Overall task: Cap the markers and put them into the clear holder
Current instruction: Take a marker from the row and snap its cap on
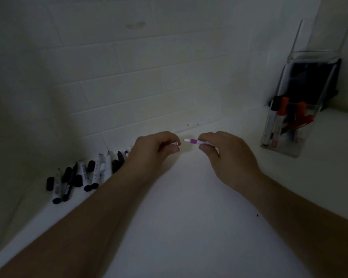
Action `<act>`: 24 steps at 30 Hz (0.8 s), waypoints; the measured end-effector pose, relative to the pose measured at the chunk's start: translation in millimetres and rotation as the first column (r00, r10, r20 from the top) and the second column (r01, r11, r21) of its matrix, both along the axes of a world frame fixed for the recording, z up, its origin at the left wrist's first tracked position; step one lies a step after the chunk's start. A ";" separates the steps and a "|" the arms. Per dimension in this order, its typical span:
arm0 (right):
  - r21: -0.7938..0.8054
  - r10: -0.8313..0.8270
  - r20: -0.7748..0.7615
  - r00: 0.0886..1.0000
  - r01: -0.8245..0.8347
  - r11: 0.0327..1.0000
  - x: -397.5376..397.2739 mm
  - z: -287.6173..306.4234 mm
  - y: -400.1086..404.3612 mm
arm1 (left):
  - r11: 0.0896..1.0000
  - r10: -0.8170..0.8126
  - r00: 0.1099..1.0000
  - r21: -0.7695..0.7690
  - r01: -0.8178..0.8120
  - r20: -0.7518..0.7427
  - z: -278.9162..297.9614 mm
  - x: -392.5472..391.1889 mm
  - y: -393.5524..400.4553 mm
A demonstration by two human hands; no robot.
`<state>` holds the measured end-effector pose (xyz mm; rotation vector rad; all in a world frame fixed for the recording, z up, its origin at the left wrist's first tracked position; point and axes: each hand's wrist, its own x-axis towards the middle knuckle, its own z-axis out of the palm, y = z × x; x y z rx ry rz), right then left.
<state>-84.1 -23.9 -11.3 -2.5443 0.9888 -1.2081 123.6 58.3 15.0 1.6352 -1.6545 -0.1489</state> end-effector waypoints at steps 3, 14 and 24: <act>0.002 0.010 0.011 1.000 -0.010 1.000 0.3 -1.2 1.8 | 0.999 0.024 0.997 -0.029 -0.027 -0.077 1.0 -2.4 1.1; -0.004 -0.018 -0.122 0.992 0.017 1.000 0.5 0.6 4.4 | 1.000 0.011 1.000 -0.008 -0.011 -0.010 -2.6 -1.7 -1.6; -0.148 -0.079 -0.284 0.955 0.038 0.988 4.8 3.2 14.9 | 1.000 -0.024 0.988 0.022 0.021 0.152 -5.1 -16.9 -1.3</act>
